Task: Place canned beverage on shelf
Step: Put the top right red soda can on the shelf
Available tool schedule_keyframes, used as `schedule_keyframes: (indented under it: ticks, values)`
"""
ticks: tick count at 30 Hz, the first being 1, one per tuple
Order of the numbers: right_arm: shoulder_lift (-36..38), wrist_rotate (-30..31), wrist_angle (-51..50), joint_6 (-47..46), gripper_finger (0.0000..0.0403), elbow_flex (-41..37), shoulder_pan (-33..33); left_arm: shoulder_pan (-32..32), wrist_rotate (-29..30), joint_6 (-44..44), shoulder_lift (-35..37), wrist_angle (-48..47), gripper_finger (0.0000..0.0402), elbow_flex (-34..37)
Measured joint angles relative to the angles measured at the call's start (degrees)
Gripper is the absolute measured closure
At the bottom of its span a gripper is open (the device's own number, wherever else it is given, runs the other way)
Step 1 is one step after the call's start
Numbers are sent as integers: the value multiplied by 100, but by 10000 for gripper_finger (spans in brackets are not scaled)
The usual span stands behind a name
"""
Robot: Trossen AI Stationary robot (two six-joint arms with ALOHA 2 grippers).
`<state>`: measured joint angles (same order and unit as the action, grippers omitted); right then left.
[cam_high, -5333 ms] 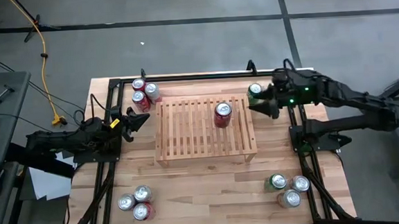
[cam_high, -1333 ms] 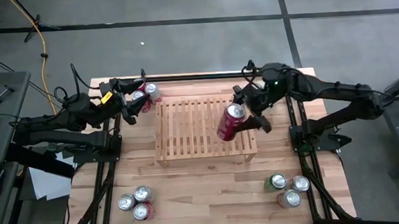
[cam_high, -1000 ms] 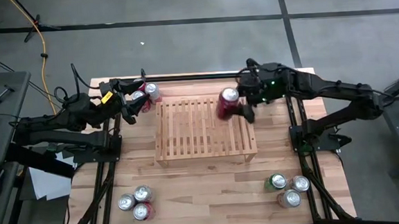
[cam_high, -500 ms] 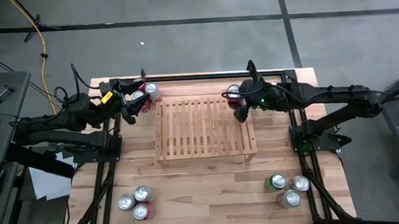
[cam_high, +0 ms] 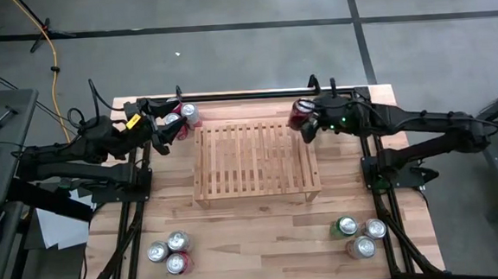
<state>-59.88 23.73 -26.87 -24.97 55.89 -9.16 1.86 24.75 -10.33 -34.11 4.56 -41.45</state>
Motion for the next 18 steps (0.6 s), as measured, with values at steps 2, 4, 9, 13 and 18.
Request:
schedule_keyframes:
  ticks: [2,4,9,13,18]
  values:
    - [-117,-30,-123,-52,117,-53,-9,-2,0,-1,0,0,76,0]
    - [-207,-61,-186,-50,117,-76,-8,-2,0,-2,0,0,76,0]
    - [-349,-23,-207,-70,117,-52,-25,-2,2,-2,0,0,76,0]
    - [-393,-20,-165,-57,117,-51,-25,0,4,-4,-2,-1,76,0]
    - [-411,71,-173,60,117,-51,-23,-1,11,-4,0,-2,76,0]
